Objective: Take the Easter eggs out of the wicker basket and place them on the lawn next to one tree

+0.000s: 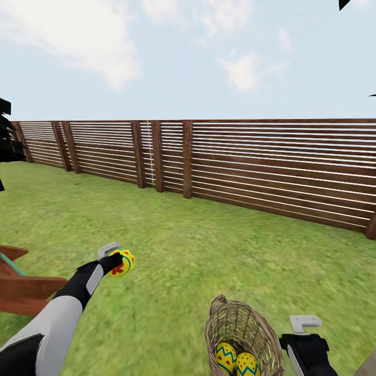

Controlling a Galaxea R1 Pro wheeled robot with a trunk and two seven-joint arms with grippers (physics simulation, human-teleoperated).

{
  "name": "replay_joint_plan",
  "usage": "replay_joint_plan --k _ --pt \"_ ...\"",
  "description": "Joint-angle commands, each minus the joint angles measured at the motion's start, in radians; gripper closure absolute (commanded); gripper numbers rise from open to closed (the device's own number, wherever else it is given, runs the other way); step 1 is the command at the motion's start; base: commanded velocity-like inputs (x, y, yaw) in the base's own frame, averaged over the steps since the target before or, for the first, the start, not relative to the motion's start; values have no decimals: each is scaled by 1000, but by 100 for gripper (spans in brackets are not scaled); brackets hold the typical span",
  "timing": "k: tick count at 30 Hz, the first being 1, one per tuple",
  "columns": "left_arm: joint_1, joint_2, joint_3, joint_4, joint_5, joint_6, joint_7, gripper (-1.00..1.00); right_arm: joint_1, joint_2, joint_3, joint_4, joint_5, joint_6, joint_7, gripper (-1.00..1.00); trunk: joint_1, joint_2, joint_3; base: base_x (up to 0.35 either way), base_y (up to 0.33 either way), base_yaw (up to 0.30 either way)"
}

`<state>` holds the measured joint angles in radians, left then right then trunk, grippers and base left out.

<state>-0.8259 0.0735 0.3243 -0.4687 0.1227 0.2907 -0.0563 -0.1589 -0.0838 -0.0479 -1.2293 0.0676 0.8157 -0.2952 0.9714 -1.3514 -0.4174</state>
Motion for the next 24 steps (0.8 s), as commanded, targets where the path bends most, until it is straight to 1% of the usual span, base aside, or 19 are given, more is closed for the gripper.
replay_joint_plan --k 1,5,7,9,18,19,20,21,22,23,24 --pt "-2 -2 5 1 9 1 -5 100 -1 -1 -4 -1 3 7 2 -100 0 -1 -1 0 0 0" --pt "-2 2 6 0 11 -15 -11 100 -1 -1 -7 1 -5 8 2 -100 0 -1 -1 0 0 0" --pt "-2 0 5 -1 12 -28 -14 100 -1 -2 -9 35 -7 7 2 -100 0 -1 -1 0 0 0" --pt "-2 -3 4 -2 11 -40 -9 100 -1 -3 -9 49 -9 7 2 -100 0 -1 -1 0 0 0" --pt "-2 -7 5 2 12 -59 -19 100 -1 -3 -8 48 -9 7 3 -100 0 -1 -1 0 0 0" --pt "-2 -8 5 3 12 -60 -19 100 -1 -1 -5 47 -10 8 17 -100 0 -1 -1 0 0 0" --pt "-2 -9 5 4 12 -60 -19 100 -2 -1 -2 46 -12 10 63 -100 0 -1 -1 0 0 0" --pt "-2 -16 5 5 12 -61 -19 100 -2 -3 -1 38 -7 14 177 -100 0 -1 -1 0 0 0" --pt "-2 -21 5 5 11 -63 -19 100 -2 -8 -1 22 -2 16 256 -100 0 -1 -1 0 0 0" --pt "-2 -23 5 6 10 -71 -18 100 -2 -18 -2 4 1 17 298 -100 0 -1 -2 0 0 0" --pt "-2 -24 5 7 10 -88 -18 100 -2 -27 -2 -7 3 16 323 -100 0 -1 -2 0 0 0"
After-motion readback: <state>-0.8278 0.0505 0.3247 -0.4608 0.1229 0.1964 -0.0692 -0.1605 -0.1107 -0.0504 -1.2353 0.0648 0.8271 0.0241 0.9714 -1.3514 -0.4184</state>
